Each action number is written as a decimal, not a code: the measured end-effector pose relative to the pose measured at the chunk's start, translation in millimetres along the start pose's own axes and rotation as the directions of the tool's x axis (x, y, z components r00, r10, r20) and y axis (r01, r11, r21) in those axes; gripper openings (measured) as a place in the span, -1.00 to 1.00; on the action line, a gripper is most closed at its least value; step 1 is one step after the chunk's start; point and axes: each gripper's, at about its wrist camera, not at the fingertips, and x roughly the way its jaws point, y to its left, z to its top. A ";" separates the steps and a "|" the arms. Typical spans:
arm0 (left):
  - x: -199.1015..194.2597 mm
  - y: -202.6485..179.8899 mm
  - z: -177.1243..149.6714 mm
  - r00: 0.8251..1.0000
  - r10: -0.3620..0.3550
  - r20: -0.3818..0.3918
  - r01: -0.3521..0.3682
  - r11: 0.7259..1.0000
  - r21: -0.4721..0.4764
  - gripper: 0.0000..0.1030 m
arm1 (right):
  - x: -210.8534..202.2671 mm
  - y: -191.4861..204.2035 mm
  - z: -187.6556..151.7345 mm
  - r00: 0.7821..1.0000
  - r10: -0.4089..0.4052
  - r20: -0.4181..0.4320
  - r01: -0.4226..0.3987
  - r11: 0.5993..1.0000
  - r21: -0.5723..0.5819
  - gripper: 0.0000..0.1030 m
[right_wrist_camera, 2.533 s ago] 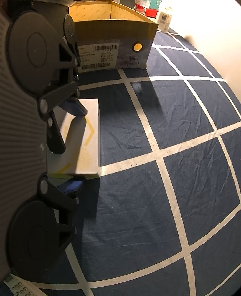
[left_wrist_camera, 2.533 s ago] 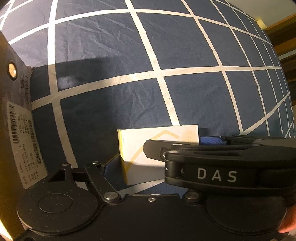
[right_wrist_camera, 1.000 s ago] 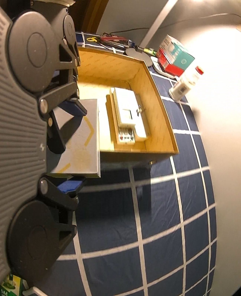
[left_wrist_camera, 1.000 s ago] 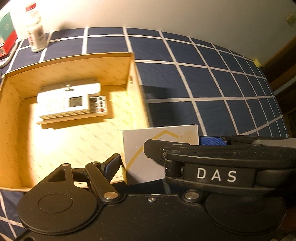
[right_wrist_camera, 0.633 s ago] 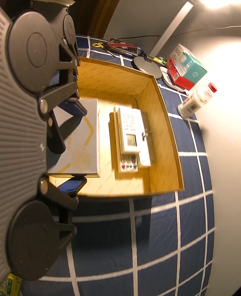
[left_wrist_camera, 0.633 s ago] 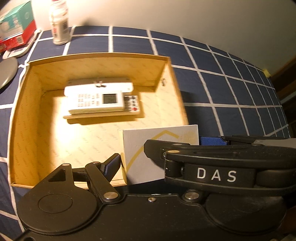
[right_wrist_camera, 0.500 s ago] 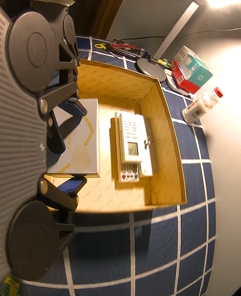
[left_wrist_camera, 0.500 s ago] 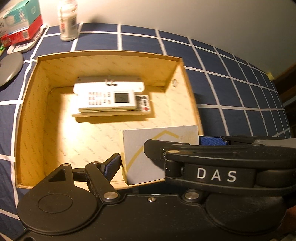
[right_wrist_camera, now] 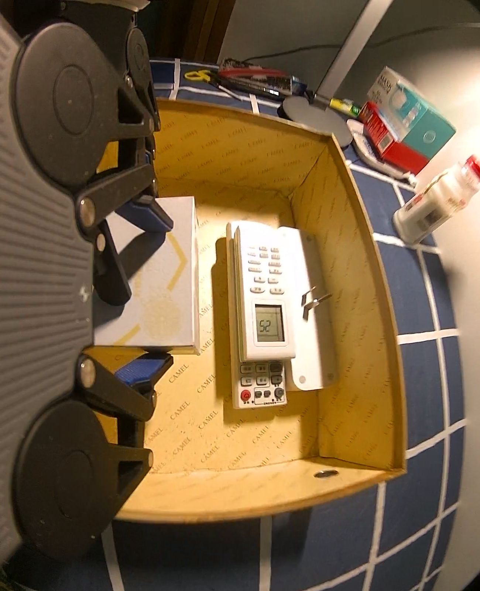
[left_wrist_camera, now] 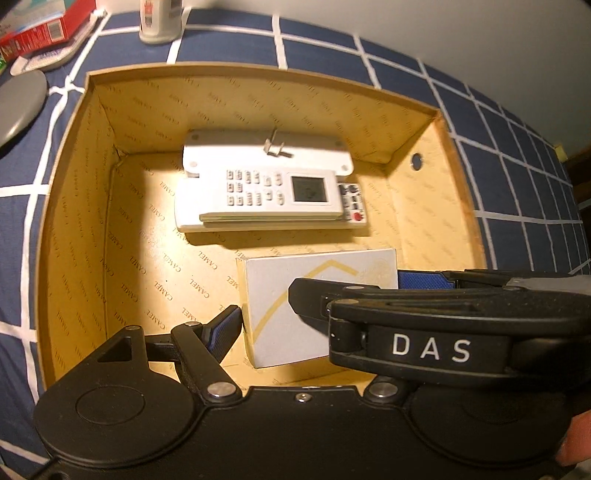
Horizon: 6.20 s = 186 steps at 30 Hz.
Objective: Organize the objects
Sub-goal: 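Lift the cream box with the right gripper and carry it over the cardboard box, then lower the cream box into the cardboard box and open the right gripper, then move the right tool toward the DARLIE toothpaste box on the bedspread, then close the right gripper on the DARLIE toothpaste box, then lift the toothpaste box with the right gripper and carry it over the cardboard box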
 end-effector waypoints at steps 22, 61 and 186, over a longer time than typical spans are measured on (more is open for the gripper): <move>58.0 29.3 35.3 0.993 -0.049 -0.107 0.049 0.999 -0.003 0.39 | 58.2 -17.7 32.7 0.995 -0.048 -0.086 0.054 0.996 0.069 0.37; -7.3 17.0 7.6 0.999 0.040 0.034 -0.039 0.999 -0.028 0.68 | 6.2 1.0 12.0 0.996 -0.081 0.036 0.081 0.997 0.015 0.69; 88.0 -326.9 -162.0 0.991 0.106 -0.086 -0.080 0.959 0.270 1.00 | -175.0 -357.8 -212.4 0.980 -0.199 0.010 0.185 0.925 0.333 1.00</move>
